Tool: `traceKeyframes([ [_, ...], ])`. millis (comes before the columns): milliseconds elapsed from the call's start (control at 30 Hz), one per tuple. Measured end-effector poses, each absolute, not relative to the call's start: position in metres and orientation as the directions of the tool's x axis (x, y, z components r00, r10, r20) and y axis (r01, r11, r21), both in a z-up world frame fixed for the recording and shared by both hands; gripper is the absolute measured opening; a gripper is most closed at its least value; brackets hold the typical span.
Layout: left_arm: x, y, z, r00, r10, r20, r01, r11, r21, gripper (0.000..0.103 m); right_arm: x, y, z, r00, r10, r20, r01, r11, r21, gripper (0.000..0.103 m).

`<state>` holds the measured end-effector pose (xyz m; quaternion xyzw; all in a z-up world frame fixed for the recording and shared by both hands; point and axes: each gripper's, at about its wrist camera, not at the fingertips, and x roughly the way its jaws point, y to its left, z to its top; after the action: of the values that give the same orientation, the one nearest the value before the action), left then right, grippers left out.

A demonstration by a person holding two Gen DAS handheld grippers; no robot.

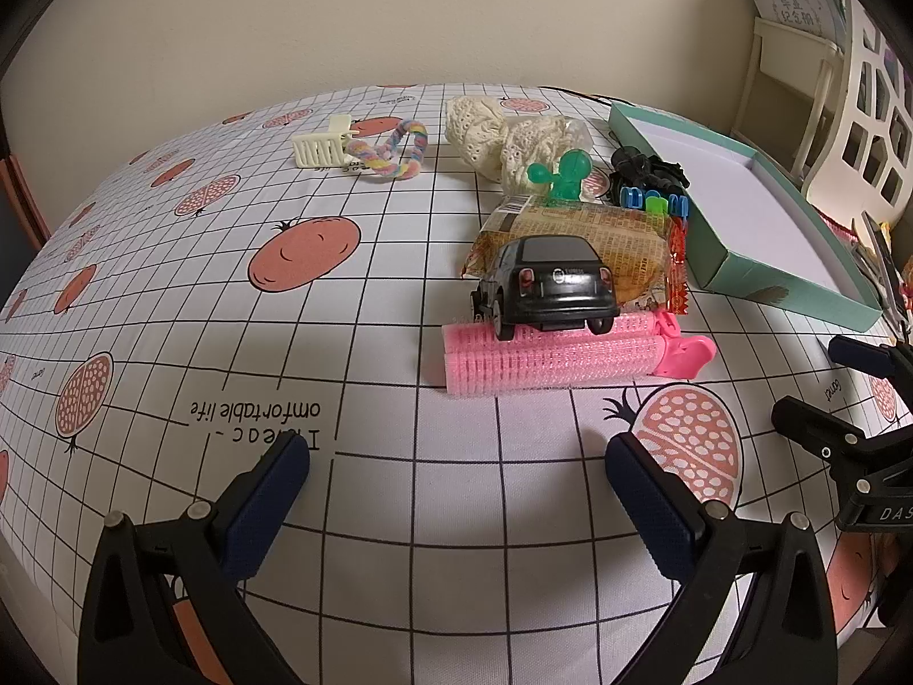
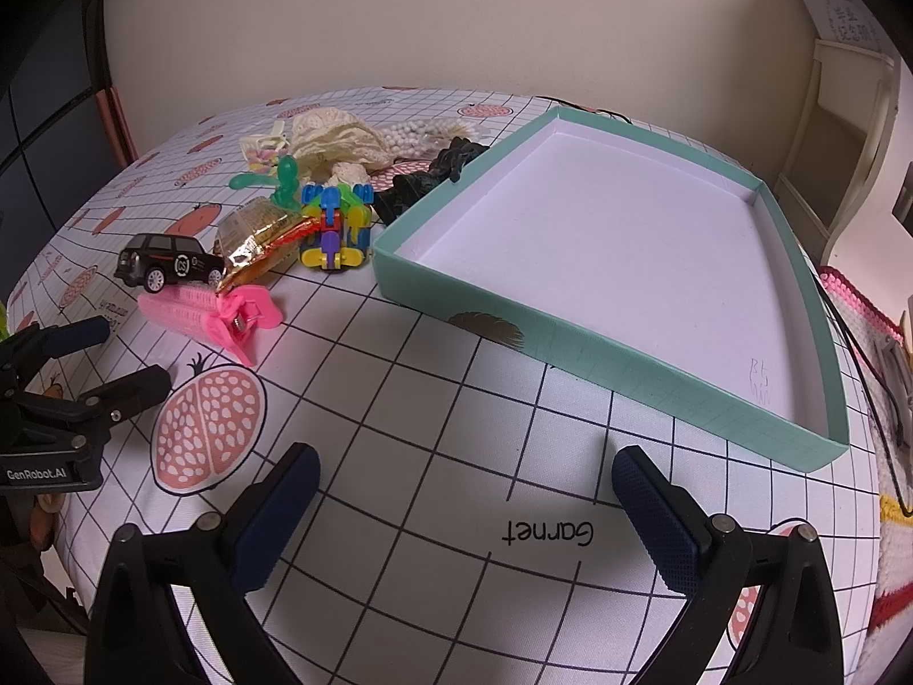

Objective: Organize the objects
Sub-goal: 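Move both tools toward the pile, left toward the black car, right toward the pink roller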

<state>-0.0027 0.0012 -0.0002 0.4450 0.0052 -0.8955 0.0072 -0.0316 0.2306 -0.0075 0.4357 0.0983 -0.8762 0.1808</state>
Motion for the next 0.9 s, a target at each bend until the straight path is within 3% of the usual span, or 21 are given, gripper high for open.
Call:
traceKeyframes([
  [467,-0.008,0.001,0.002,-0.555,0.02,-0.832,-0.03,-1.0,-0.004,0.103,-0.044,0.229,-0.006,-0.464,-0.214,-0.86,0.422,-0.907,-0.002,0.103],
  [633,-0.006,0.004,0.01,-0.562,0.029,-0.826,-0.059,-0.998,0.004,0.103,-0.05,0.235,0.0,-0.398,-0.267,-0.878,0.414,-0.906,0.087,0.103],
  [900,-0.016,0.001,0.037,-0.578,0.058,-0.814,-0.07,-0.997,-0.021,0.103,-0.054,0.227,0.029,-0.411,-0.314,-0.856,0.454,-0.885,0.106,0.103],
])
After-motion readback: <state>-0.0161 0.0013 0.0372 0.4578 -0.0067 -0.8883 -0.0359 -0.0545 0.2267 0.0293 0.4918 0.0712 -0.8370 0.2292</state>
